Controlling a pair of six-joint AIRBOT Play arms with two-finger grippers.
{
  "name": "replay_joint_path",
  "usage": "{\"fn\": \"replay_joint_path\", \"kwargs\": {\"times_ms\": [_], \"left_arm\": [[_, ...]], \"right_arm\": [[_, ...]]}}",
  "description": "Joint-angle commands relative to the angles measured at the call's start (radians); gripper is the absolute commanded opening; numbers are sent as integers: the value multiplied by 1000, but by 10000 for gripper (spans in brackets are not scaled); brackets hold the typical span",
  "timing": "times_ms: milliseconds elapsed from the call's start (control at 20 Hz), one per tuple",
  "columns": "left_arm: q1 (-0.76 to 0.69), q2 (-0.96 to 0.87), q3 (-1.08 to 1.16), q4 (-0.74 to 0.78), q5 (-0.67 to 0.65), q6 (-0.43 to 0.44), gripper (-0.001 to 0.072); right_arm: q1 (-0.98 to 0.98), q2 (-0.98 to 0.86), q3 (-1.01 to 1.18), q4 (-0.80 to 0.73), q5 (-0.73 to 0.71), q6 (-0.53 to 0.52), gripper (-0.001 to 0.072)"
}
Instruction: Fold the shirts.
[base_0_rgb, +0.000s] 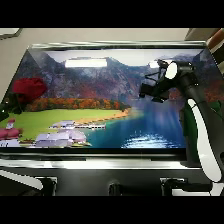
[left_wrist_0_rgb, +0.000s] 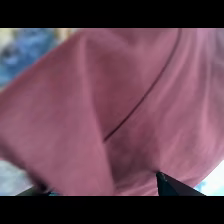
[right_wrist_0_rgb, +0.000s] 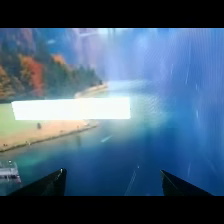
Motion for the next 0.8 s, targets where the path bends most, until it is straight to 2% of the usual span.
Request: {"fn": "replay_joint_path", "kwargs": {"times_ms": [0,50,100,150,250,300,500,600,750], "left_arm": [[-29,-25,0,-79,84,39,691],[-31,-26,0,-79,89,39,481],[-30,-26,0,-79,86,39,155],[-29,-23,1,-92,64,43,26],[-28,-5,13,-110,23,71,26],[-32,24,23,-126,18,119,25],[-80,281,48,-153,-4,420,25],[-131,451,48,-151,-60,515,25],[-243,688,48,-80,-123,521,25]], "right_arm": [[0,0,0,1,29,14,685],[0,0,0,1,32,14,685],[0,0,0,1,39,14,685],[0,0,0,0,50,13,685],[0,0,0,-4,55,-15,685],[0,5,0,-6,55,-52,685],[0,78,0,-103,7,-163,685],[-1,136,0,-166,-45,-168,684],[-1,229,0,-195,-81,-168,676]]}}
